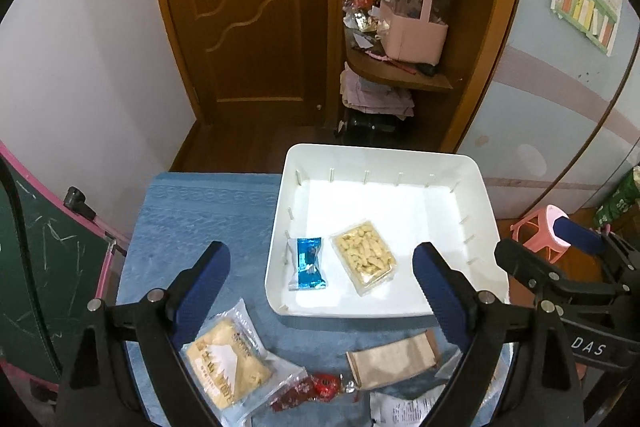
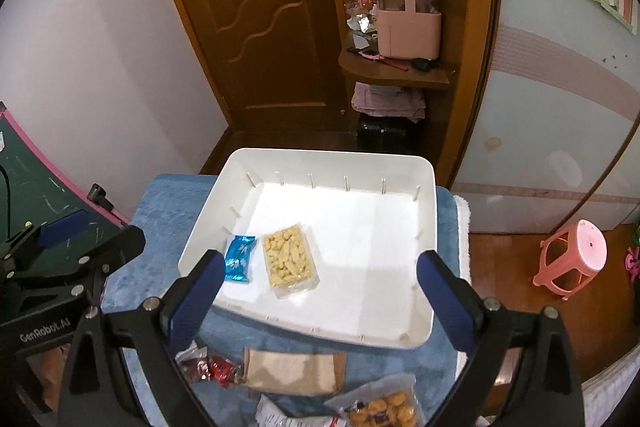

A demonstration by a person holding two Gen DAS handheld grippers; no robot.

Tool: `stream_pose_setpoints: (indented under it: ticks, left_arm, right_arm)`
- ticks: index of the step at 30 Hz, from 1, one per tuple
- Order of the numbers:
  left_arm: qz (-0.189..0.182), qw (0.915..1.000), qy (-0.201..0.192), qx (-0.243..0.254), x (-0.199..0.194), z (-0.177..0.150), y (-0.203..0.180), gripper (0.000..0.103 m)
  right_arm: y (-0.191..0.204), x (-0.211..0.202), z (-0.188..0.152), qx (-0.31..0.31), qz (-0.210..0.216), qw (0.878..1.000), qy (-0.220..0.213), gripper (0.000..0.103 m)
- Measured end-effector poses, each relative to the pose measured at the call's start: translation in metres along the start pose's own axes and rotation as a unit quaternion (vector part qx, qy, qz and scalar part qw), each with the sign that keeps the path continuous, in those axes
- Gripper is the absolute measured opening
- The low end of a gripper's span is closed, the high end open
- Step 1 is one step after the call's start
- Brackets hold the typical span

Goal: Organize snacks
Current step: 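Withdraw both tools from the tray back over the table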

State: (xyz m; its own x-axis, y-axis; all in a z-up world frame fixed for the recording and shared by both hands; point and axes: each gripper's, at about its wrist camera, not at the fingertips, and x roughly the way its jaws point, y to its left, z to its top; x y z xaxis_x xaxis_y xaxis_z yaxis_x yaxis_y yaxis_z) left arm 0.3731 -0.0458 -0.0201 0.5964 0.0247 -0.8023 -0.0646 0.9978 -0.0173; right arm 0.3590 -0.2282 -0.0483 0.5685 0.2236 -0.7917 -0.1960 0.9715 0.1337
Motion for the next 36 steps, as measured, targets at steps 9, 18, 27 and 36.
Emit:
stream_pose_setpoints:
  ticks: [9,18,27,36]
  left_arm:
    - [-0.018,0.9994,-0.023,0.02,-0.066,-0.026,0.01,0.092]
    - [-0.037,0.998,-0.041,0.031,-0.133,-0.064,0.042,0.092]
    - [-0.058,0.9959,-0.057,0.039,-0.178,-0.107,0.061,0.092]
    - [-0.068,0.9966,-0.033,0.033,-0.179,-0.15,0.067,0.092]
  right_arm:
    - [0.017,-0.065,-0.023,0.012,-0.038,0.999,-0.023,0.097]
    - [0.051,-0.127,-0.065,0.031,-0.077,0.996,-0.04,0.097]
    - [0.09,-0.173,-0.11,-0.001,-0.114,0.991,-0.062,0.097]
    - [0.105,-0.173,-0.162,-0.016,-0.105,0.994,-0.034,0.097]
